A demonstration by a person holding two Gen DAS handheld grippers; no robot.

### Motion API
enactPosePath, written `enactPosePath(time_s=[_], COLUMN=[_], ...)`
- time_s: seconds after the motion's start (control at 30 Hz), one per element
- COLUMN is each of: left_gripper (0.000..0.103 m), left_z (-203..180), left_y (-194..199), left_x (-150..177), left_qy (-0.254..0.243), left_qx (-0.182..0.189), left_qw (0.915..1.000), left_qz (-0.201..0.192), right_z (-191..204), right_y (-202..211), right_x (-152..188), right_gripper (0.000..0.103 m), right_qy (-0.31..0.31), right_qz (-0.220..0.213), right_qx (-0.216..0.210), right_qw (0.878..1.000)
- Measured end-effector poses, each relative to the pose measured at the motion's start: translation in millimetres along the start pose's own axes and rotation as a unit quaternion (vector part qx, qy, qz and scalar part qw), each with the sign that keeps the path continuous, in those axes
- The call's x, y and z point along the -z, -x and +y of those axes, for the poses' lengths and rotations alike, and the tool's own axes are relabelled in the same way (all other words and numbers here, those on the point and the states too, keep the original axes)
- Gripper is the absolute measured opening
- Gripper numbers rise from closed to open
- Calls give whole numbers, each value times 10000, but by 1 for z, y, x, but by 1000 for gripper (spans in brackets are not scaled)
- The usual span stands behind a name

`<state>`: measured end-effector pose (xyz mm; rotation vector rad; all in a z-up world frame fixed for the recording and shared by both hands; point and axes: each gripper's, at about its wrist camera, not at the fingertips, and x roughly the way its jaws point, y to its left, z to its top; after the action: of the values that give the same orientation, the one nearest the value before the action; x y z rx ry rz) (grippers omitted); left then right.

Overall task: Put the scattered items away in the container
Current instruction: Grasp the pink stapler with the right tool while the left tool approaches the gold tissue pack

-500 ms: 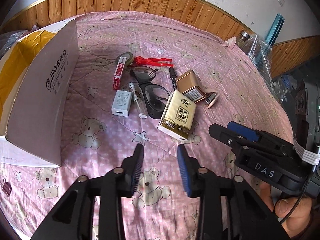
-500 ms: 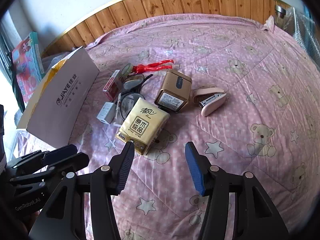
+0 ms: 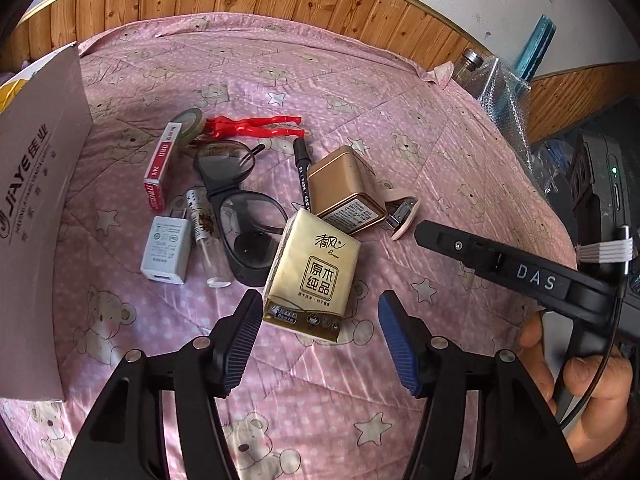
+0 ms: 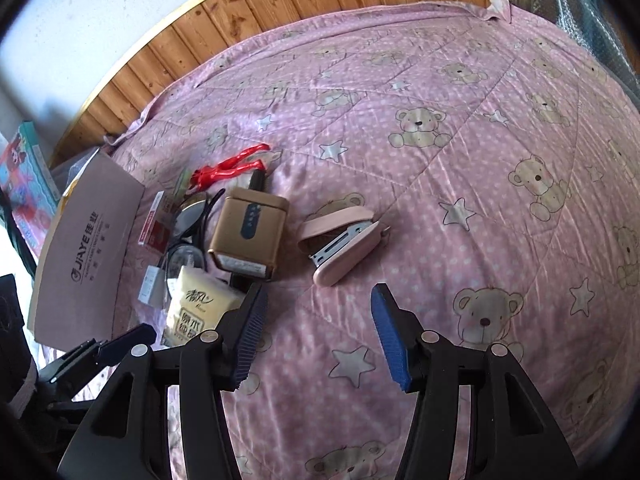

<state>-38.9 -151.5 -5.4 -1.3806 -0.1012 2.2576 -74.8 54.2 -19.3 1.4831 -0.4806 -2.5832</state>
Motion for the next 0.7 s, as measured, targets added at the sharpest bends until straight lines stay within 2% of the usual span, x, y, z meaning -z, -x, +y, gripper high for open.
enactPosePath(time_s=[0.2,0.3,0.4,0.47,0.53,0.6,0.7], left_gripper=[62,62,62,62,62,62,62], left_z=[4,9,12,10,8,5,1], left_y=[-27,-36,-38,-36,-33,-30,-32], left_x=[-6,-6,-4,-3,-2,-3,-6], left_qy=[30,135,203,147,86,48,60], left_qx=[-75,-129,-82,-116,-128,-79,-21], left_qw=[9998,9994,9993,9994,9995,9997,9997], left_qz=[172,281,314,308,269,218,232], right_z=[-13,-16,-22,-28,-39,-54,-54], right_y=[-25,-41,-39,-26,-19,-10,8], right_x=[-21,-30,-27,-19,-7,1,-2], right_gripper=[57,57,57,57,57,57,57], right_qy=[-138,84,283,458,601,454,311], right_qz=[-6,-15,-22,-5,143,176,-20], right_qx=[91,422,412,668,1252,1146,843], right_qw=[9999,9991,9987,9967,9902,9922,9960])
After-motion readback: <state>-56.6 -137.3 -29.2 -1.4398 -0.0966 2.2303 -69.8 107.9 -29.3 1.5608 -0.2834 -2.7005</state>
